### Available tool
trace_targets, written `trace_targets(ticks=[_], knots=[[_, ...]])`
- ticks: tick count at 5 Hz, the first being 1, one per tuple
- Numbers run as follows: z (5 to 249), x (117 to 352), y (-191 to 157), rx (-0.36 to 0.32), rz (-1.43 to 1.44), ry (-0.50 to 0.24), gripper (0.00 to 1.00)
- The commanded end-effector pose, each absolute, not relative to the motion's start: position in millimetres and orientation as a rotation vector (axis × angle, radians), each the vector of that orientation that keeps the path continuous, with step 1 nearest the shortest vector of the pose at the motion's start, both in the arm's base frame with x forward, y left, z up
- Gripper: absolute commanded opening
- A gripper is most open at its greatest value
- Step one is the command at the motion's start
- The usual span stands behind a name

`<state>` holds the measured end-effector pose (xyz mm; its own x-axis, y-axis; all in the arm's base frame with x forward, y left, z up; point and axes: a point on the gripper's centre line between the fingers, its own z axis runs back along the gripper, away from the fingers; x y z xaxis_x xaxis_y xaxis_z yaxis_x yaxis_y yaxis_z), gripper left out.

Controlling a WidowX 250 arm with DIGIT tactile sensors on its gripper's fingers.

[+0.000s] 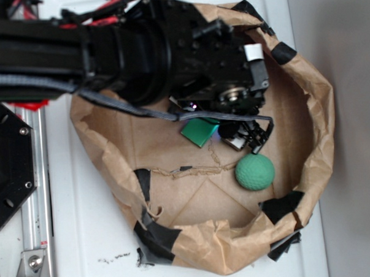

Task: Grab the green block.

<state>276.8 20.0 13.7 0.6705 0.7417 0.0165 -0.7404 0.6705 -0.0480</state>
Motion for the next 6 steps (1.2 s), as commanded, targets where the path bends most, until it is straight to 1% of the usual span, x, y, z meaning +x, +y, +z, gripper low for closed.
trace_targets(ticks=[1, 2, 3, 4, 5, 6], knots=[[28.8, 262.6, 17.2, 0.003, 0.704, -0.067, 0.00], [62.6, 258.1, 19.5, 0.053, 0.455, -0.176, 0.00], [109.6, 248.7, 21.7, 0.092, 0.240, -0.336, 0.00], [158.4, 242.4, 15.8, 0.037, 0.087, -0.448, 0.00], [208.7, 254.2, 7.4, 0.005, -0.068, -0.391, 0.00], [222.3, 258.0, 6.9, 0.072, -0.066, -0.350, 0.00]])
